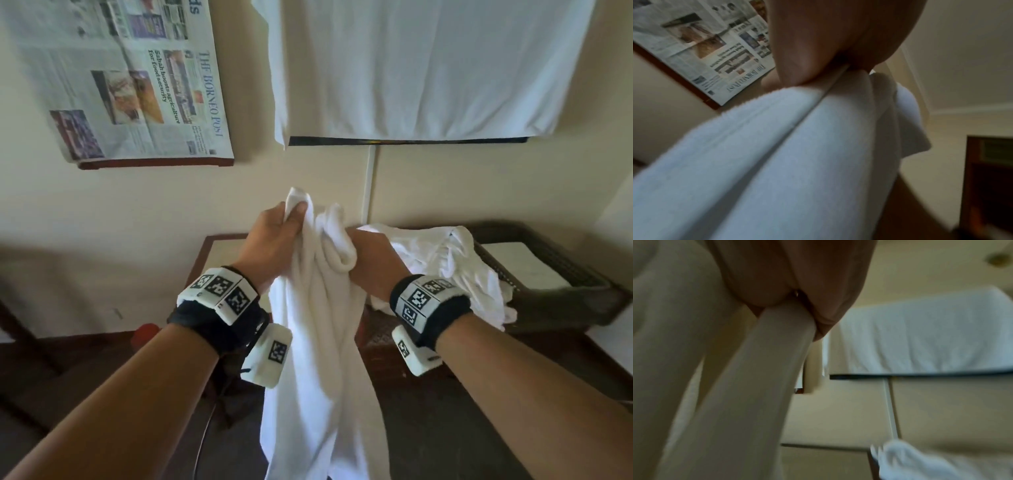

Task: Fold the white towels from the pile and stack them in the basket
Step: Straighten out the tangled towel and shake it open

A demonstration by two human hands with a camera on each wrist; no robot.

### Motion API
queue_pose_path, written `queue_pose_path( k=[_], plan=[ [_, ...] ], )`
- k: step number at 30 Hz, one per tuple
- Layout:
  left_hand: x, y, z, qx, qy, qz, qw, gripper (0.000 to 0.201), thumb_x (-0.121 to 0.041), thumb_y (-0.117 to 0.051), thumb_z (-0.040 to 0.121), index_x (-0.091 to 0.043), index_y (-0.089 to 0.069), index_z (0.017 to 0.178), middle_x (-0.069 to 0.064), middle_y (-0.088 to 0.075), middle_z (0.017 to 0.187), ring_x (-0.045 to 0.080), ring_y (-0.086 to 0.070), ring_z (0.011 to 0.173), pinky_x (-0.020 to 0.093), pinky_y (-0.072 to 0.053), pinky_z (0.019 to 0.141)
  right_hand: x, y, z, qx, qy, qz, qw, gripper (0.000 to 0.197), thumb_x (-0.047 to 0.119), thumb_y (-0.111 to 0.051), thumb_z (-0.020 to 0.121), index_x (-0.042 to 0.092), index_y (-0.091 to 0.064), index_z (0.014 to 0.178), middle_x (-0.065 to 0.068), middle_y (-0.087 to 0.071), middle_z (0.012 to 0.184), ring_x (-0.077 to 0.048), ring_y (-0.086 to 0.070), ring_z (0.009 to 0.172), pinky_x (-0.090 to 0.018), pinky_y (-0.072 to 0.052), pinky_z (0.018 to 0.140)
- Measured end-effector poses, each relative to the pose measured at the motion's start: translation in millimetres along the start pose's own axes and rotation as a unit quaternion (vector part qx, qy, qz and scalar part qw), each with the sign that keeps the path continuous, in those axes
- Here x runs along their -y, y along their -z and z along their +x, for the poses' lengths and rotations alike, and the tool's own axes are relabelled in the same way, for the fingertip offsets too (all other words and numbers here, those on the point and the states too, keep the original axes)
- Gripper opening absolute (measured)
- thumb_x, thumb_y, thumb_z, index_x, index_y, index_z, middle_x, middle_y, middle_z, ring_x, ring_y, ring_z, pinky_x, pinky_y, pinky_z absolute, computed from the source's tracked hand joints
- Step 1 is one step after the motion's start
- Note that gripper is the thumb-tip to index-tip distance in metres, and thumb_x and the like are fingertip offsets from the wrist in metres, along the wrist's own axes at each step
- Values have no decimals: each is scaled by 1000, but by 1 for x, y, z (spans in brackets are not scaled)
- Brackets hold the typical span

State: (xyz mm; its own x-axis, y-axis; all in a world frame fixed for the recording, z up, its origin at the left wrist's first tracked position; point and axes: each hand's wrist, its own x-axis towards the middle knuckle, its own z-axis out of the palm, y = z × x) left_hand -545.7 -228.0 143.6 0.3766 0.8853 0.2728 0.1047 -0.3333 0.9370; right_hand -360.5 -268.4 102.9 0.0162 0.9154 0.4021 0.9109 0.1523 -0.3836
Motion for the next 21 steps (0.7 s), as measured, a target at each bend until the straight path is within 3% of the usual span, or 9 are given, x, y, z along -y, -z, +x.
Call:
queue_pose_path(
  k=[2, 5, 8, 11, 13, 15, 18, 21],
  plan=[
    [-2, 14, -6, -43, 11, -47, 998, 53, -47, -50, 99, 4, -63, 94, 14, -67, 84, 27, -66, 79, 46, -54, 78, -23, -20, -8, 34, -67, 21, 997, 21, 22, -52, 96, 14, -56, 78, 8, -55, 72, -13, -54, 78, -28, -37, 71],
    [-11, 50, -9, -106, 25, -83, 991, 45, -43, -49, 104, -5, -71, 92, 11, -76, 87, 26, -74, 86, 39, -59, 79, -67, -40, -33, 90, -164, 4, 982, 29, 29, -51, 99, 18, -54, 73, -1, -60, 79, -22, -56, 81, -31, -35, 68],
    [-12, 78, -12, -93, 49, -65, 992, 48, -52, -53, 100, -16, -74, 76, 9, -74, 81, 23, -71, 80, 38, -56, 77, -71, -46, -25, 28, -201, 112, 973, 24, 20, -51, 97, 12, -55, 74, -6, -64, 84, -28, -60, 85, -35, -44, 68],
    [0, 77, -15, -54, 91, -39, 994, 48, -53, -52, 100, -15, -73, 79, 10, -73, 81, 25, -69, 81, 39, -55, 78, -38, -39, 9, -23, -148, 230, 962, 21, 11, -43, 93, 7, -63, 91, -3, -70, 108, -20, -62, 107, -33, -49, 85],
    [9, 66, -15, -40, 102, -35, 993, 44, -42, -49, 104, -6, -71, 89, 12, -74, 85, 29, -70, 84, 38, -57, 77, -10, -27, 26, -31, -93, 244, 965, 23, 11, -42, 93, 16, -65, 90, 1, -70, 92, -18, -64, 91, -35, -51, 79],
    [18, 52, -11, -24, 108, -45, 993, 46, -40, -50, 104, 1, -70, 100, 22, -74, 99, 40, -70, 97, 49, -56, 87, 17, -14, 37, -25, -20, 249, 968, 20, 15, -48, 93, 19, -67, 87, 4, -69, 83, -16, -64, 83, -32, -51, 74],
    [25, 34, 0, -25, 126, -74, 989, 42, -39, -48, 105, -5, -72, 99, 18, -75, 100, 35, -70, 98, 48, -54, 91, 35, -3, 50, -48, 83, 251, 963, 14, 18, -63, 91, 13, -64, 78, 5, -64, 69, -12, -58, 68, -26, -46, 65],
    [23, 26, 18, -37, 108, -66, 991, 47, -44, -48, 104, -4, -73, 102, 21, -74, 103, 36, -72, 98, 54, -54, 98, 22, 5, 58, -65, 47, 228, 970, 25, 34, -67, 88, 16, -59, 72, 4, -61, 64, -14, -53, 61, -30, -44, 59]
  ],
)
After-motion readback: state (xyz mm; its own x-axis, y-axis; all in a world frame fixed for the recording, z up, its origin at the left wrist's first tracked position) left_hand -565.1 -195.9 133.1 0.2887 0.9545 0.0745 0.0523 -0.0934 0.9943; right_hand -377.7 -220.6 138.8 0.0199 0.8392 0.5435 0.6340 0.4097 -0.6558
